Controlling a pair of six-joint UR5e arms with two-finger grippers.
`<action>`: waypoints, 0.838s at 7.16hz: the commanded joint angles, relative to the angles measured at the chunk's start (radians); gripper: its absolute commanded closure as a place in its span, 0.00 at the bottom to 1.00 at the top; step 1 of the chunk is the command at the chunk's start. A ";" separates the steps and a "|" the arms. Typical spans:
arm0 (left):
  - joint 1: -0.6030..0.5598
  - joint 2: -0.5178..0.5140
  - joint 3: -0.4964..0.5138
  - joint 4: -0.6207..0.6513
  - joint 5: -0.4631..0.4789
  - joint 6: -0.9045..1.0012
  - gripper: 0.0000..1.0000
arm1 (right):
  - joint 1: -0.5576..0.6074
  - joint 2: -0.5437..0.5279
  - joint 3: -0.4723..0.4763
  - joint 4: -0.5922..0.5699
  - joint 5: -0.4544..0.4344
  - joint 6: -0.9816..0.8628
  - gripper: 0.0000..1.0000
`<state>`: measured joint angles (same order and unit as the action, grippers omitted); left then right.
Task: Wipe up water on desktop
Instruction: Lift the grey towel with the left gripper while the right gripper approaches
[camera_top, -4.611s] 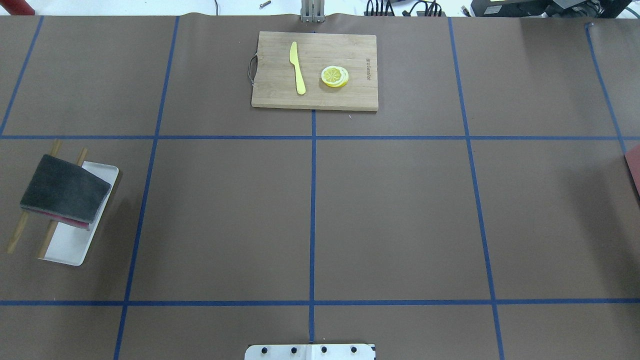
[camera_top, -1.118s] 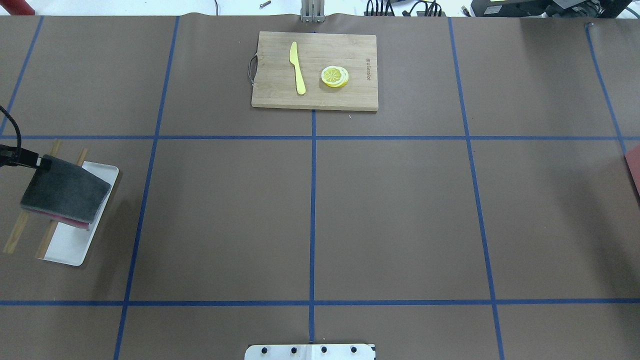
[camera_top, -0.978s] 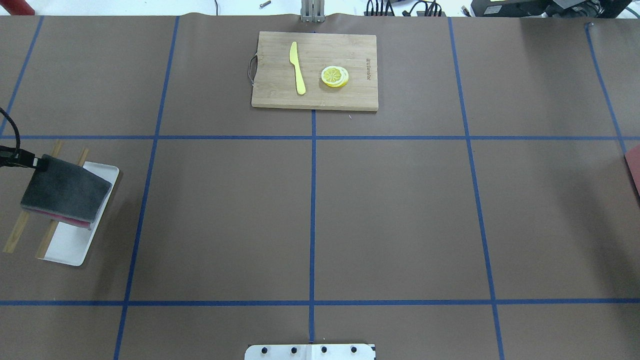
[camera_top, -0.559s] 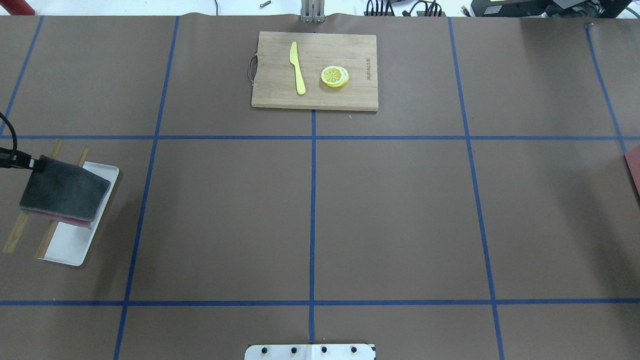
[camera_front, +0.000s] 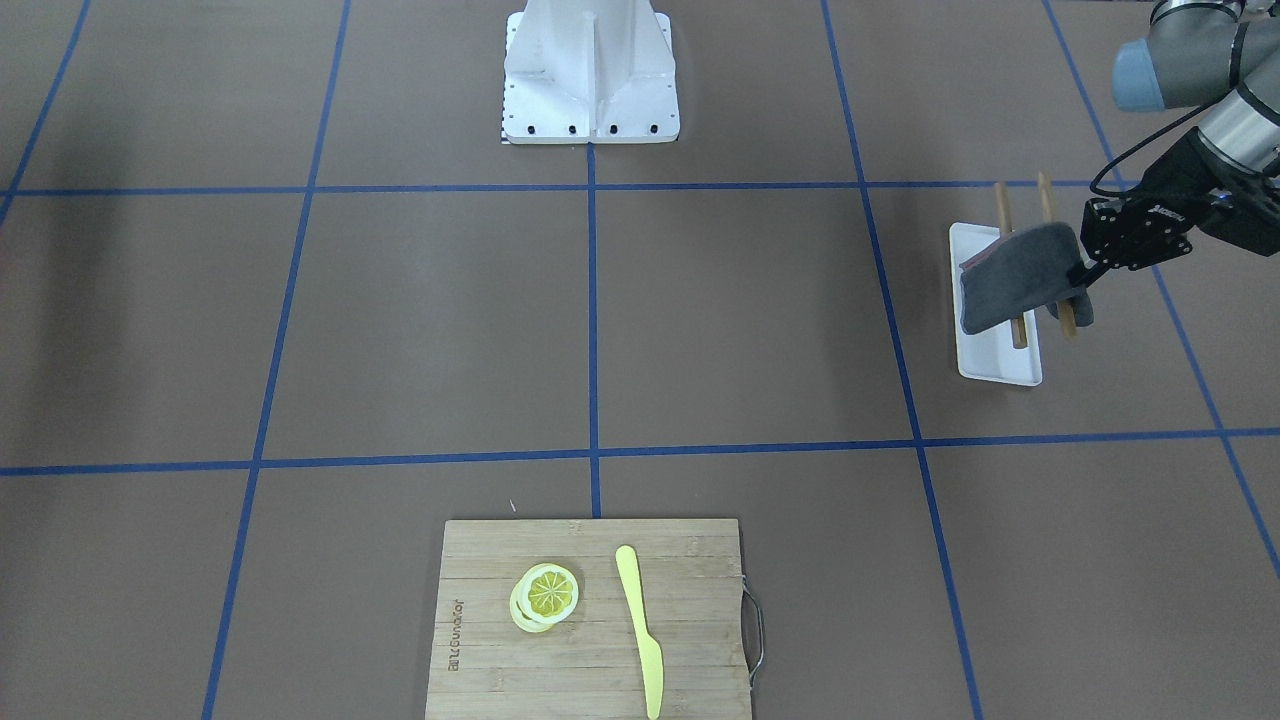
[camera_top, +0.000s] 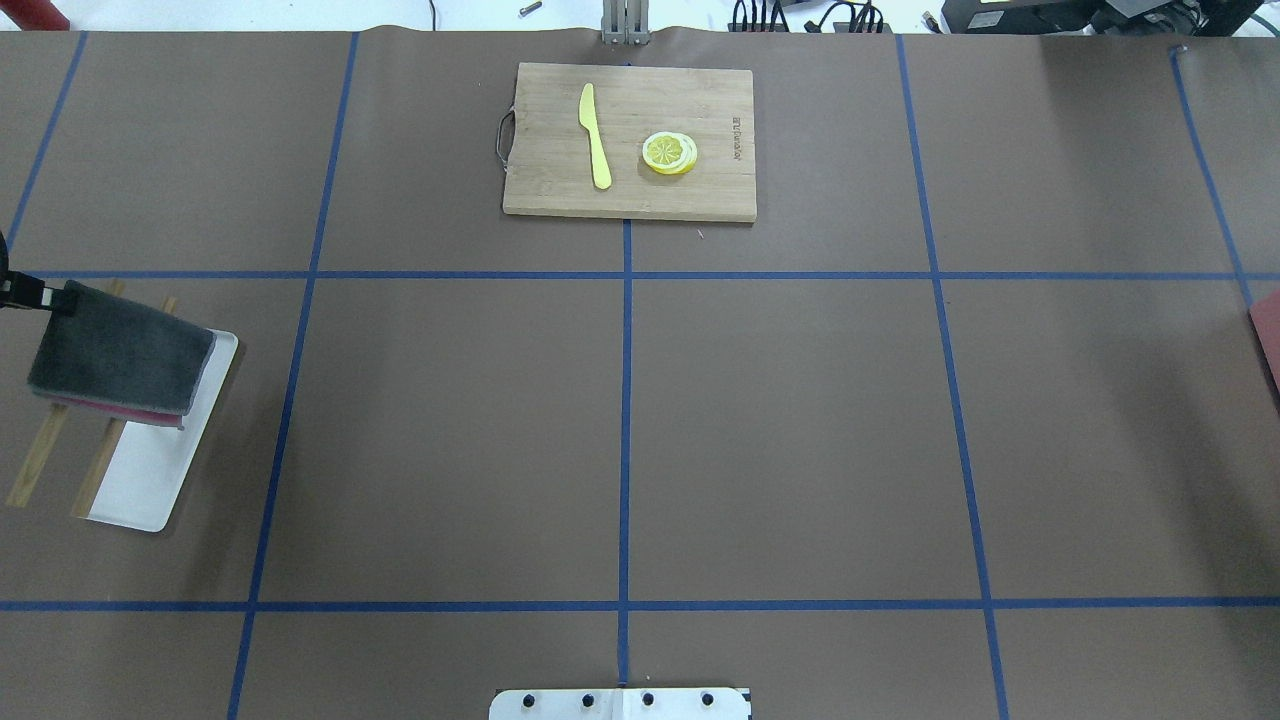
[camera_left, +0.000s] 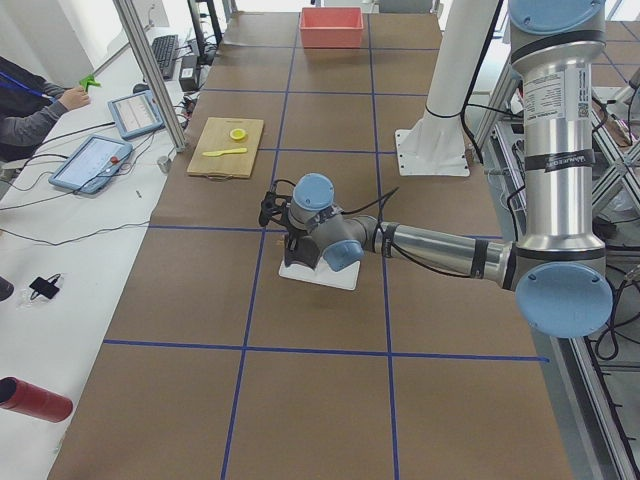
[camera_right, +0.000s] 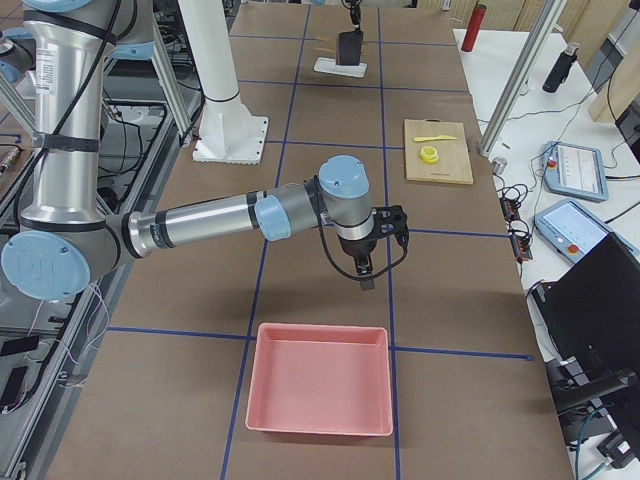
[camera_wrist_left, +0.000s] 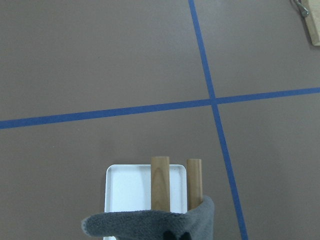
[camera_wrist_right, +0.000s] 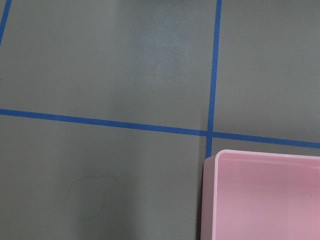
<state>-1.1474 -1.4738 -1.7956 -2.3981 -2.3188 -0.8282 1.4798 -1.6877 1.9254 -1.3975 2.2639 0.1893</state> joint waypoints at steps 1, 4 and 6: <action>-0.028 -0.074 -0.001 0.004 0.003 -0.179 1.00 | -0.004 0.005 0.001 0.037 0.003 0.004 0.00; -0.021 -0.175 -0.007 0.005 0.003 -0.245 1.00 | -0.083 0.013 0.003 0.250 0.003 0.012 0.00; -0.003 -0.262 -0.011 0.004 0.001 -0.292 1.00 | -0.229 0.104 -0.005 0.385 0.005 0.006 0.00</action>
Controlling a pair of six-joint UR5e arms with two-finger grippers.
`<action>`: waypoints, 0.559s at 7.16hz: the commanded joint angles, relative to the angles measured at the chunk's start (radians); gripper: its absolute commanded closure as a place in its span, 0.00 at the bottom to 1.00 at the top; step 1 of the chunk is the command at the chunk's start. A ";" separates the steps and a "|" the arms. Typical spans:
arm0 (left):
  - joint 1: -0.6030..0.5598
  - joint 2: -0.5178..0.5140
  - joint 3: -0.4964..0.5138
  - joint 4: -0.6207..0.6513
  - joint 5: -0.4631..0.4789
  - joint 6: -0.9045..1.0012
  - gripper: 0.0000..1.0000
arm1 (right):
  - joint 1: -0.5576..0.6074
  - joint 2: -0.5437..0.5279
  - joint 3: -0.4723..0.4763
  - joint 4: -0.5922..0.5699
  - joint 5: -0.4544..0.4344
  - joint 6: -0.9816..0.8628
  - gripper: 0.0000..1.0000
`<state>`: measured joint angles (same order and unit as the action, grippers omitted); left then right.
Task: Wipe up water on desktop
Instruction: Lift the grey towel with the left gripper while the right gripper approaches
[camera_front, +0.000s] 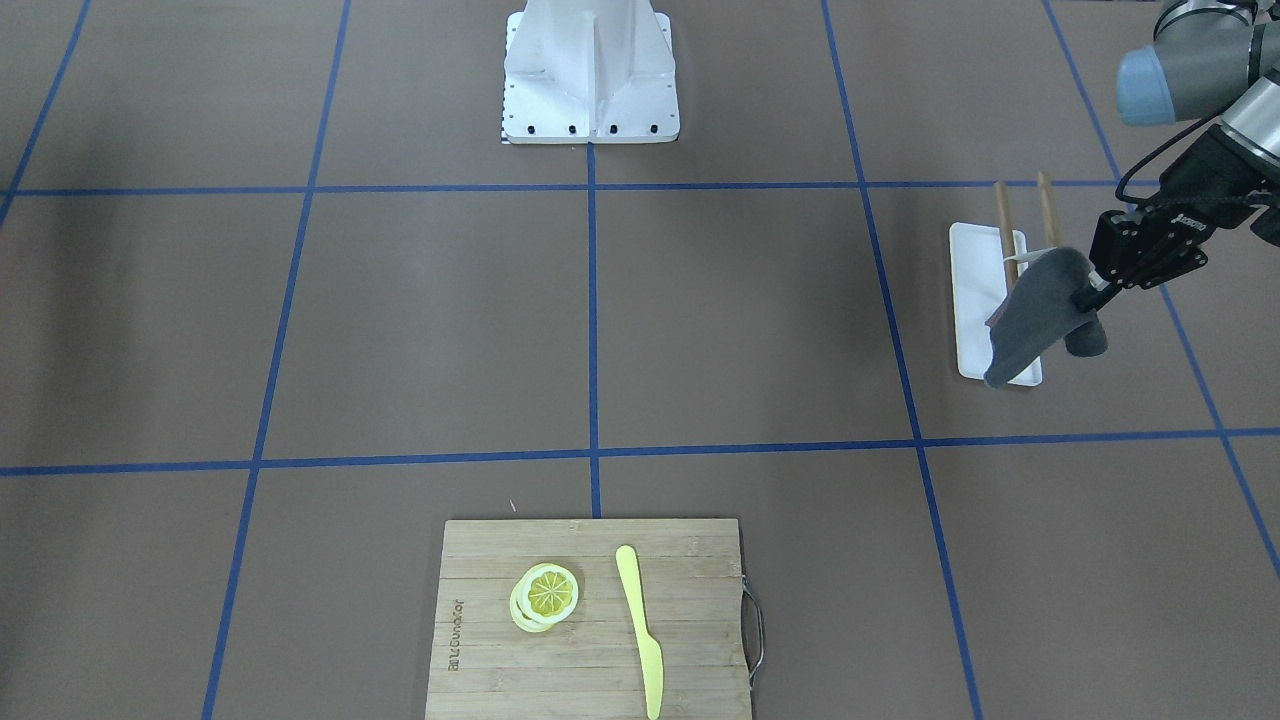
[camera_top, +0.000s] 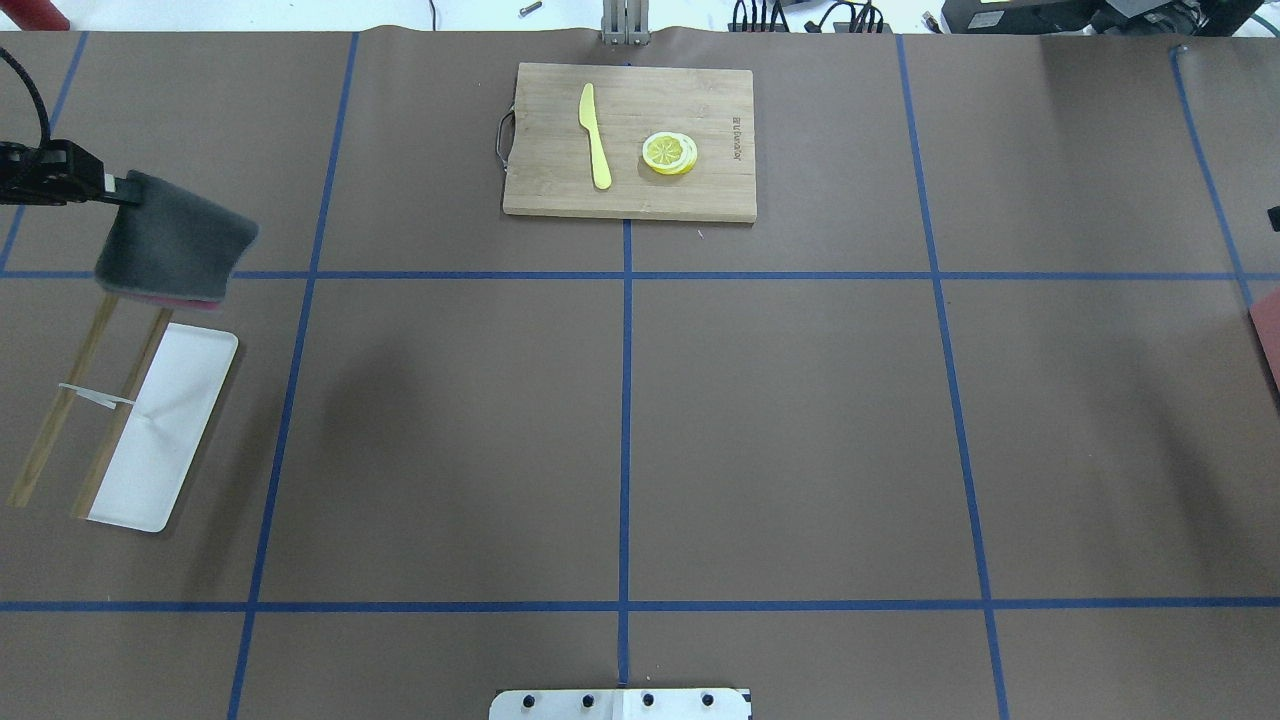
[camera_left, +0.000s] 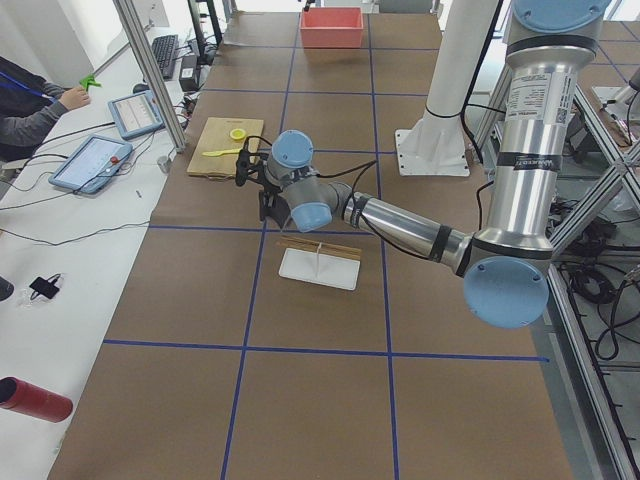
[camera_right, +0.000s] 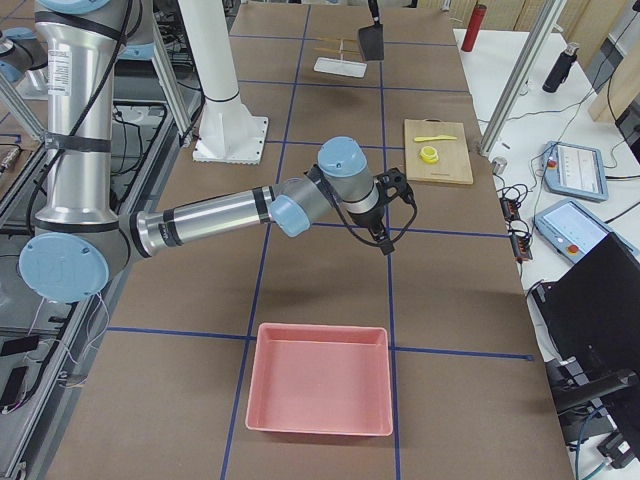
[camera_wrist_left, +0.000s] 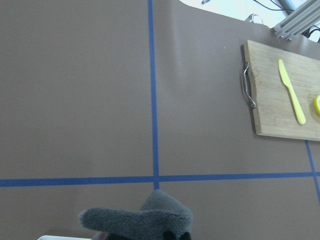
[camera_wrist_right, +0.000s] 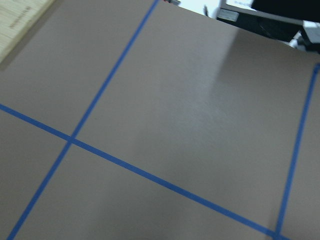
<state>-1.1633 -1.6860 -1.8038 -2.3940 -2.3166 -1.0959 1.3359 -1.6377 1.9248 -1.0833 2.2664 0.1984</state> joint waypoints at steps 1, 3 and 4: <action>0.046 -0.107 -0.003 -0.001 -0.001 -0.035 1.00 | -0.145 0.121 -0.004 0.075 0.005 0.004 0.00; 0.135 -0.225 -0.003 -0.001 0.017 -0.251 1.00 | -0.240 0.214 0.000 0.080 -0.010 0.010 0.00; 0.175 -0.269 -0.012 -0.004 0.072 -0.319 1.00 | -0.276 0.263 0.000 0.083 -0.037 -0.006 0.00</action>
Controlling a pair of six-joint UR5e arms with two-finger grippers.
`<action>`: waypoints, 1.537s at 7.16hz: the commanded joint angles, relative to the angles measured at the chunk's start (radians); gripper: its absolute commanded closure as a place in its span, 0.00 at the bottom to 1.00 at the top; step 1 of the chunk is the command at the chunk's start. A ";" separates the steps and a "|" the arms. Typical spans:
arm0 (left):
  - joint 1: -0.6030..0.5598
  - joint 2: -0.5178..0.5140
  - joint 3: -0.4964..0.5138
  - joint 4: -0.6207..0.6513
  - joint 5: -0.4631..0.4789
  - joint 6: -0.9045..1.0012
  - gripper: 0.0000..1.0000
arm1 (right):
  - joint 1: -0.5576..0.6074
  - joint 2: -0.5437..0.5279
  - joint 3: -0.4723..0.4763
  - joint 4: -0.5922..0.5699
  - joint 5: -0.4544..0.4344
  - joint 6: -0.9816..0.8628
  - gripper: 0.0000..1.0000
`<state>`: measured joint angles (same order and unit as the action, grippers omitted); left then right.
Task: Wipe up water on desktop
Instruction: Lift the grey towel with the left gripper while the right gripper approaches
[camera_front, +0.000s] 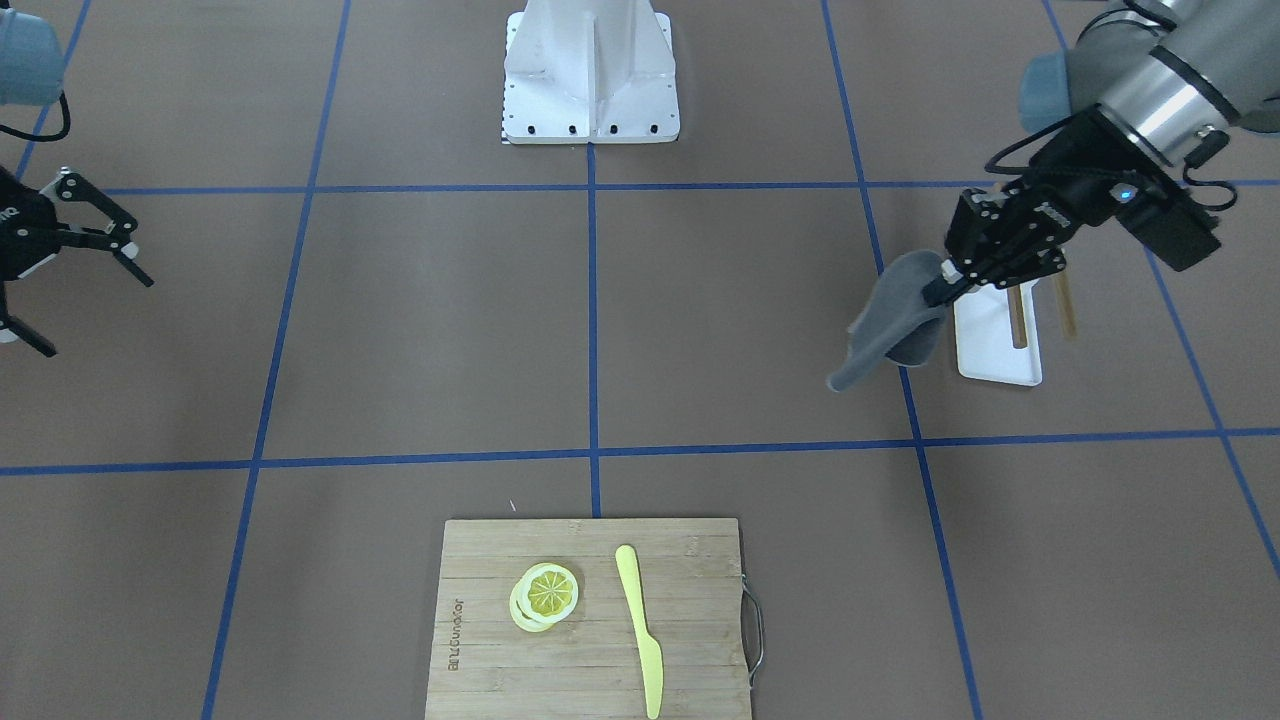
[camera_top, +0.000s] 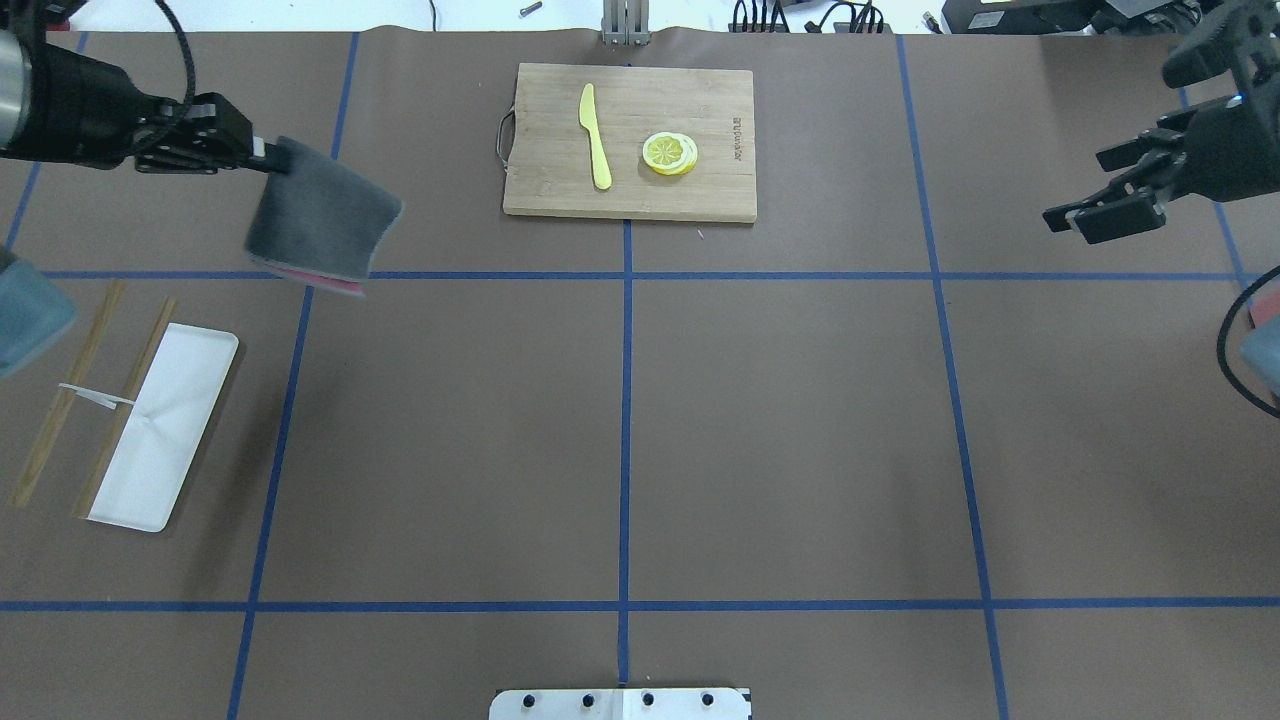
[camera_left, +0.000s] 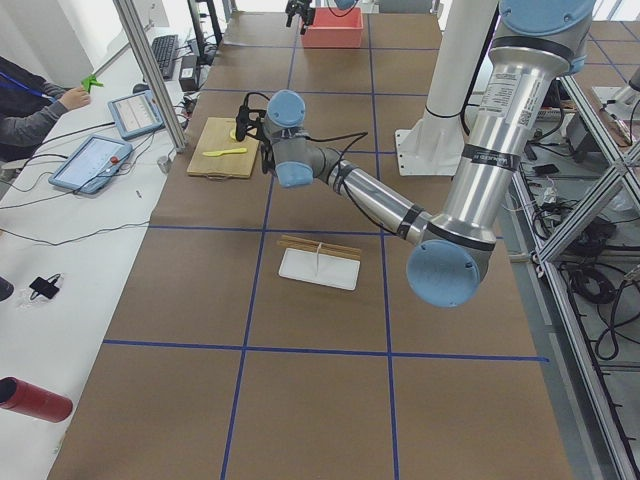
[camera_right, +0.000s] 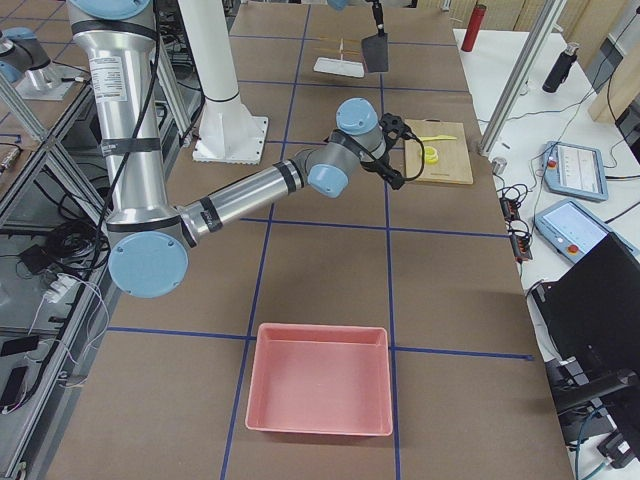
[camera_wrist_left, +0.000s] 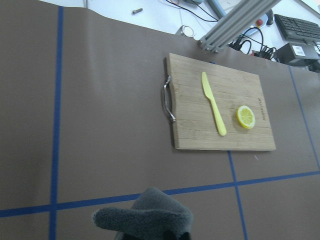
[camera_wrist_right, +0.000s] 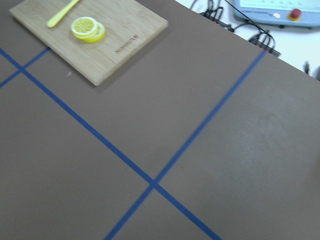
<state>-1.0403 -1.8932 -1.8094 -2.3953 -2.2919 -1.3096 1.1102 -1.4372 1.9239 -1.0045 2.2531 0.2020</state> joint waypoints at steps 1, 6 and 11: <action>0.084 -0.088 -0.019 -0.004 0.054 -0.103 1.00 | -0.135 0.122 -0.006 0.009 -0.070 -0.025 0.00; 0.288 -0.239 -0.011 -0.007 0.072 -0.017 1.00 | -0.353 0.242 -0.013 0.001 -0.139 -0.239 0.00; 0.399 -0.274 -0.013 -0.032 0.184 -0.022 1.00 | -0.498 0.267 -0.011 0.001 -0.300 -0.248 0.05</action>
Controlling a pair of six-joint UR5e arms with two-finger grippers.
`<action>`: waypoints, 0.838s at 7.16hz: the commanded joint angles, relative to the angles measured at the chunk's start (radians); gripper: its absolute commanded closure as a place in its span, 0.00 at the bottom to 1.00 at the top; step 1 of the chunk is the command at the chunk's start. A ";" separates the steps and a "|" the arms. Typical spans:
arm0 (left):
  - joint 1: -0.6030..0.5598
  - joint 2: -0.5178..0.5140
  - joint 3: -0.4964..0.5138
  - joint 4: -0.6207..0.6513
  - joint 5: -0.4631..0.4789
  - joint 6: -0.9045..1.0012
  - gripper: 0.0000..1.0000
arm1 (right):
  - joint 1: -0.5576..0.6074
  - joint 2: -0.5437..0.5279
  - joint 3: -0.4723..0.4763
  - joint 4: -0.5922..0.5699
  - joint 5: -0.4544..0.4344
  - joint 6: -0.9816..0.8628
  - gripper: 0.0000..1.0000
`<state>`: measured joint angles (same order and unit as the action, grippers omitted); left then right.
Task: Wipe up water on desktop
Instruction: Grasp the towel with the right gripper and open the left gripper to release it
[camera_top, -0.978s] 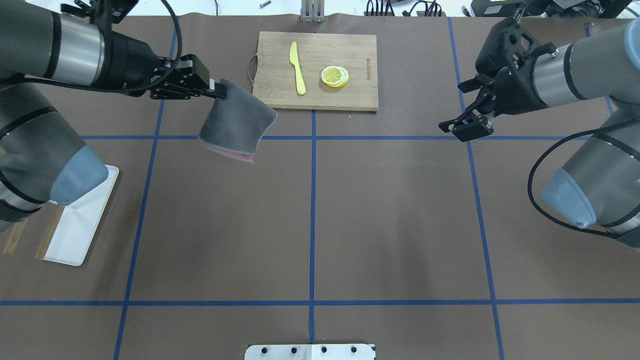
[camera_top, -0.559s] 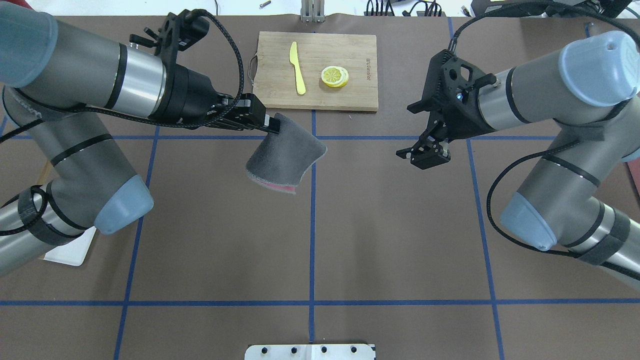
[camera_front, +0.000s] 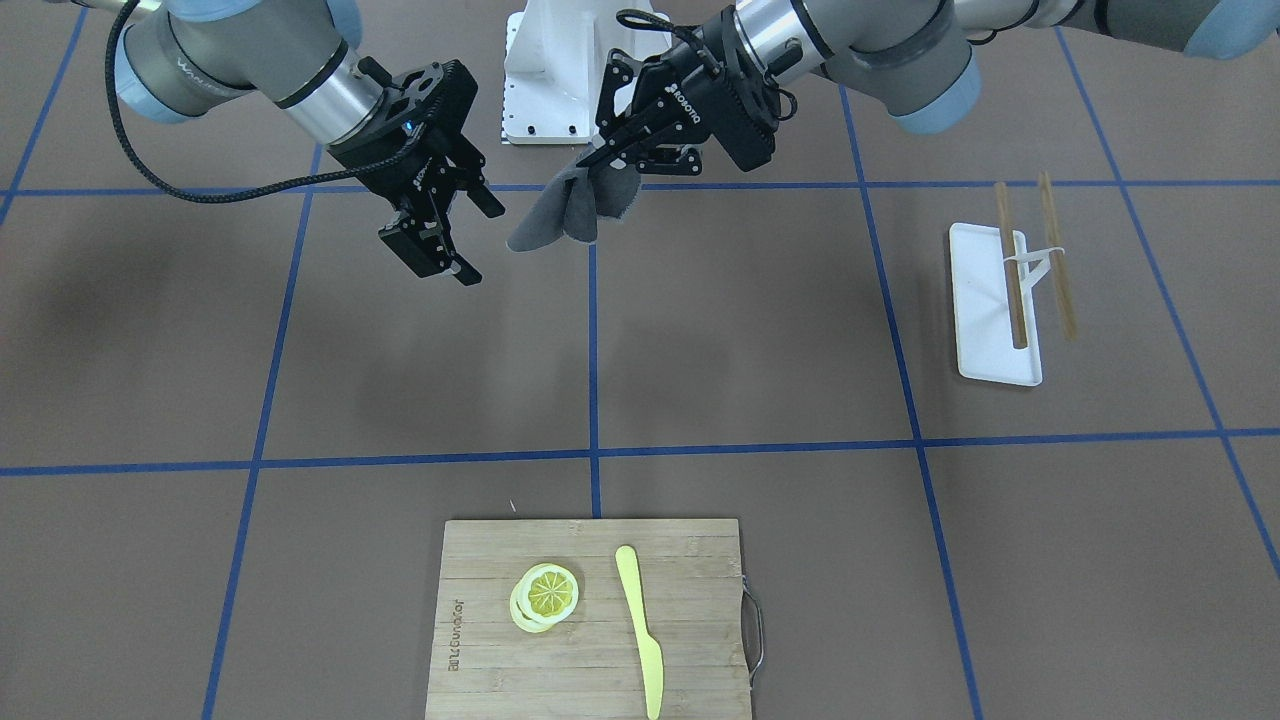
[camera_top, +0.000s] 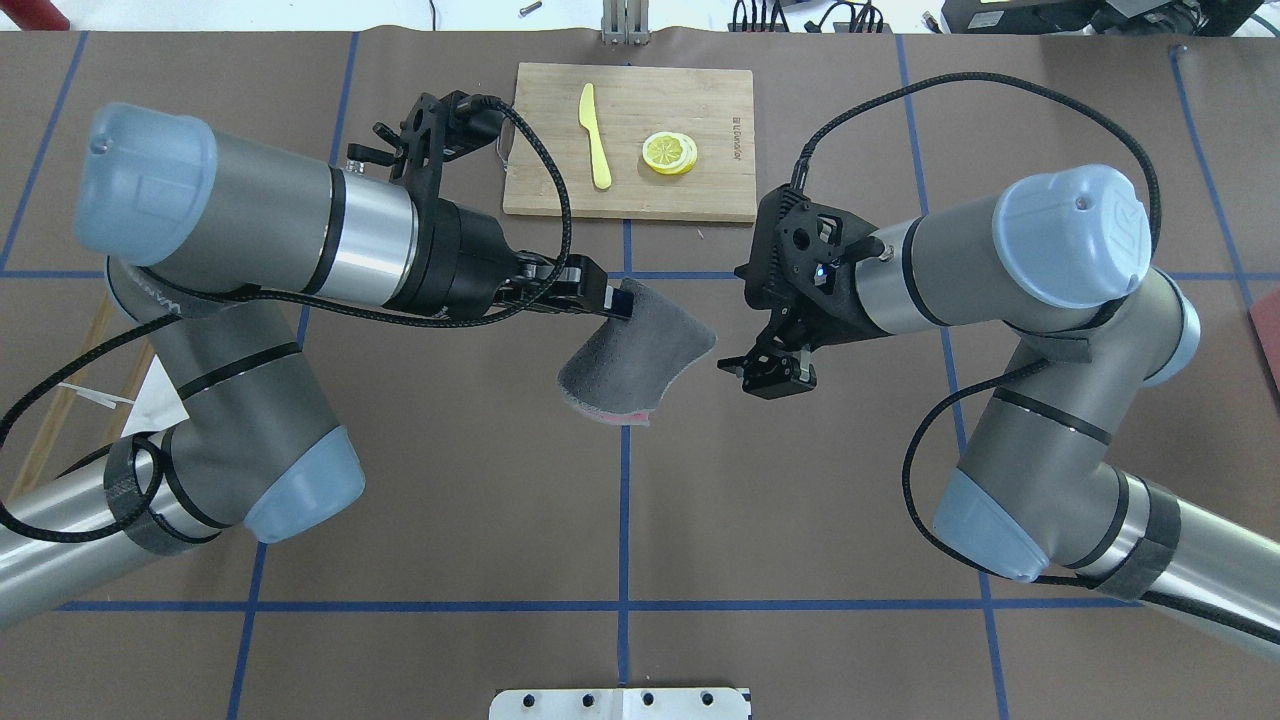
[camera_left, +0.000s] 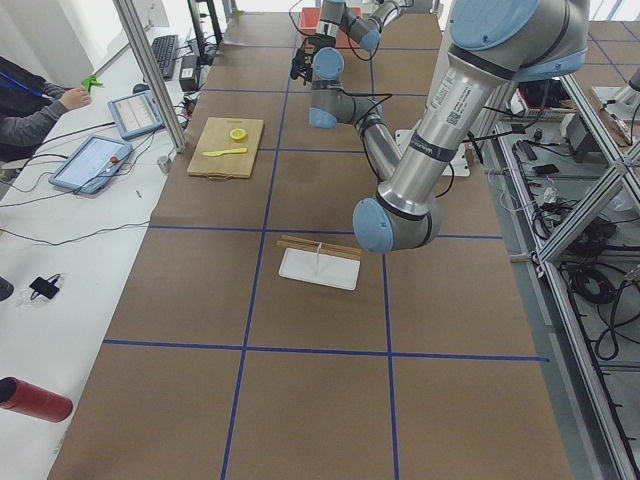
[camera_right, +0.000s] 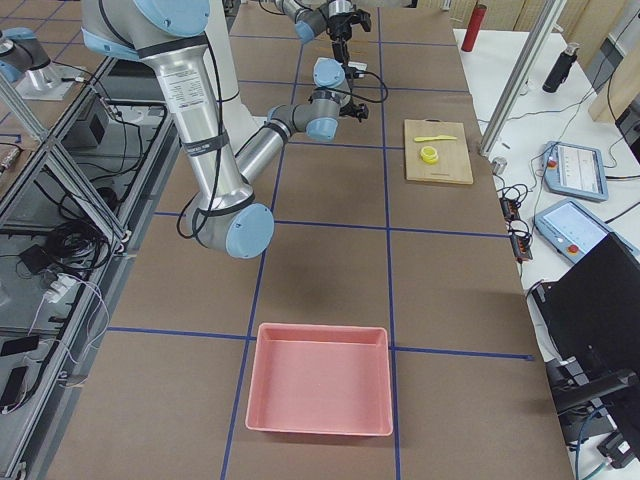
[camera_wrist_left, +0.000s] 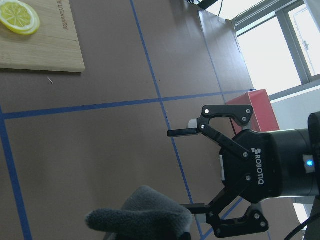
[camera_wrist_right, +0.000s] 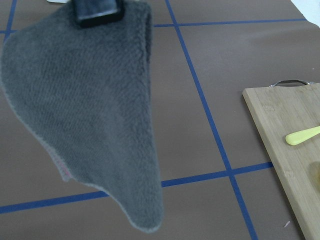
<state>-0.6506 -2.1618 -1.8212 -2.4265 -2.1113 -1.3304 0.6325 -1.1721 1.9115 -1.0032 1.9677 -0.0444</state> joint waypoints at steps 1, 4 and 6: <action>0.014 -0.009 -0.003 0.000 0.004 -0.003 1.00 | -0.034 0.002 0.001 0.000 -0.026 -0.002 0.06; 0.014 -0.018 -0.001 0.000 0.005 -0.004 1.00 | -0.043 -0.006 0.003 -0.002 -0.027 0.000 0.44; 0.014 -0.018 0.000 0.000 0.005 -0.004 1.00 | -0.039 -0.014 0.012 0.000 -0.026 0.003 0.88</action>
<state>-0.6367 -2.1796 -1.8214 -2.4268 -2.1062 -1.3347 0.5920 -1.1807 1.9192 -1.0037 1.9415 -0.0433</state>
